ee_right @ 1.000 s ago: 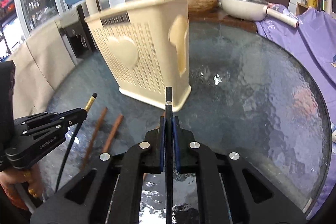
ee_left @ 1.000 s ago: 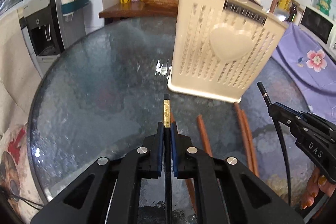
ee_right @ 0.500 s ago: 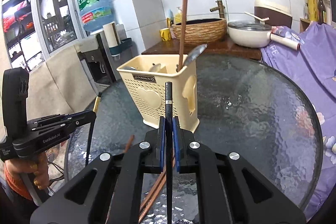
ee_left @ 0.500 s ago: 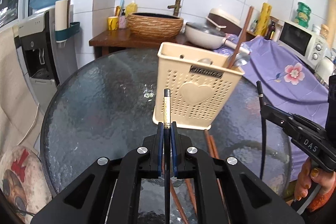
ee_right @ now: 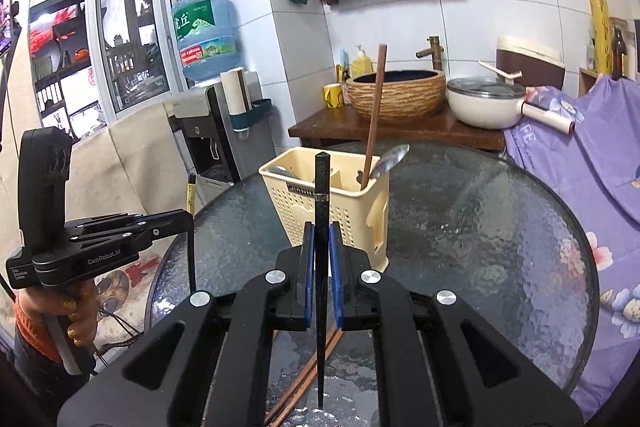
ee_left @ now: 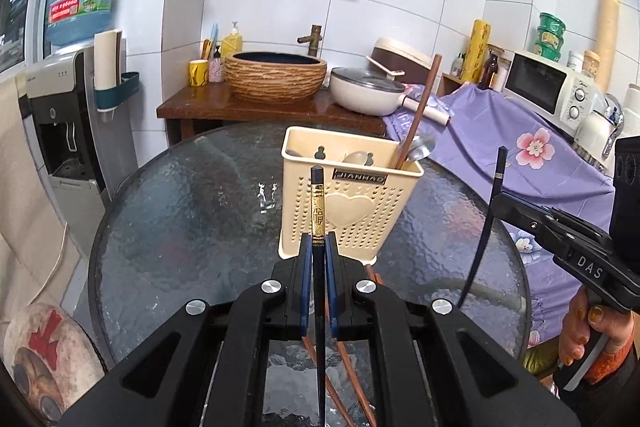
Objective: Organize utensils
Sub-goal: 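Lift both chopsticks over the cream holder and drop them in, then move both tools back over the remaining wooden chopsticks, then grasp a wooden chopstick with the left tool while the right tool grasps another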
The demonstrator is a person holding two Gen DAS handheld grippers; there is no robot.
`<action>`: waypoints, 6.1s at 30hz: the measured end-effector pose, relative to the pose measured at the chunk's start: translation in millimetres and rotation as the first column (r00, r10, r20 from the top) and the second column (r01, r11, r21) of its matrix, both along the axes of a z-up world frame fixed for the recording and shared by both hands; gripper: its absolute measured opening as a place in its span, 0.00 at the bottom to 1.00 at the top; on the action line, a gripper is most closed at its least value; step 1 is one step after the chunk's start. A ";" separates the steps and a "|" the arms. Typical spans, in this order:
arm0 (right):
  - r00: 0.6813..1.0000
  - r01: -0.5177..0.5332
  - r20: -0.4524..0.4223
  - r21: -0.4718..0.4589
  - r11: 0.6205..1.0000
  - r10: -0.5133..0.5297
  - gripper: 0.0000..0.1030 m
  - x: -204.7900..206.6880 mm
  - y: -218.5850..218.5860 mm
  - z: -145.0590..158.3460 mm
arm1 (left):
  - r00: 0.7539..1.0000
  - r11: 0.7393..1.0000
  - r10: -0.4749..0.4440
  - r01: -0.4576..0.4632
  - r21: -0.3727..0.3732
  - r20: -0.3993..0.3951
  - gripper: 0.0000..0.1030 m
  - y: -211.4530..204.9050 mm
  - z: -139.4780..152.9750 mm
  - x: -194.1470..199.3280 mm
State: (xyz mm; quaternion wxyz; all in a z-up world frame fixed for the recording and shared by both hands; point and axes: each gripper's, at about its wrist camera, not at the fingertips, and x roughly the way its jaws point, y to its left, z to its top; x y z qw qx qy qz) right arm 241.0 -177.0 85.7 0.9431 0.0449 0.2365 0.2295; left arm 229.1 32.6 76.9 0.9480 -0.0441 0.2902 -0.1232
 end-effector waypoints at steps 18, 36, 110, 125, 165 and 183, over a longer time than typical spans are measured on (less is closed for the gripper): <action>0.998 -0.039 0.049 0.018 0.999 0.038 0.08 7.7 4.9 39.6 | 0.996 0.999 -0.045 0.045 0.003 0.074 0.06 -10.7 34.6 -0.9; 0.969 0.055 0.238 0.041 0.998 -0.063 0.08 72.4 19.0 165.2 | 0.968 1.000 0.008 -0.005 -0.015 0.249 0.06 -21.9 172.4 76.6; 0.939 0.125 -0.281 -0.258 0.958 -0.198 0.56 15.3 42.0 -156.9 | 0.954 0.991 0.124 -0.105 0.084 -0.274 0.43 -3.2 -137.8 12.9; 0.928 0.108 -0.327 -0.224 0.969 -0.179 0.48 20.9 30.2 -151.4 | 0.954 0.991 0.110 -0.085 0.099 -0.280 0.39 -10.3 -137.6 17.9; 0.868 0.185 -0.412 -0.247 0.951 -0.276 0.17 80.7 19.7 -156.2 | 0.945 0.990 0.101 -0.064 0.130 -0.310 0.16 -11.4 -137.6 66.3; 0.902 0.111 -0.360 -0.344 0.932 -0.241 0.14 75.8 45.8 -157.7 | 0.950 0.975 0.080 -0.012 0.223 -0.300 0.12 -39.8 -138.3 63.8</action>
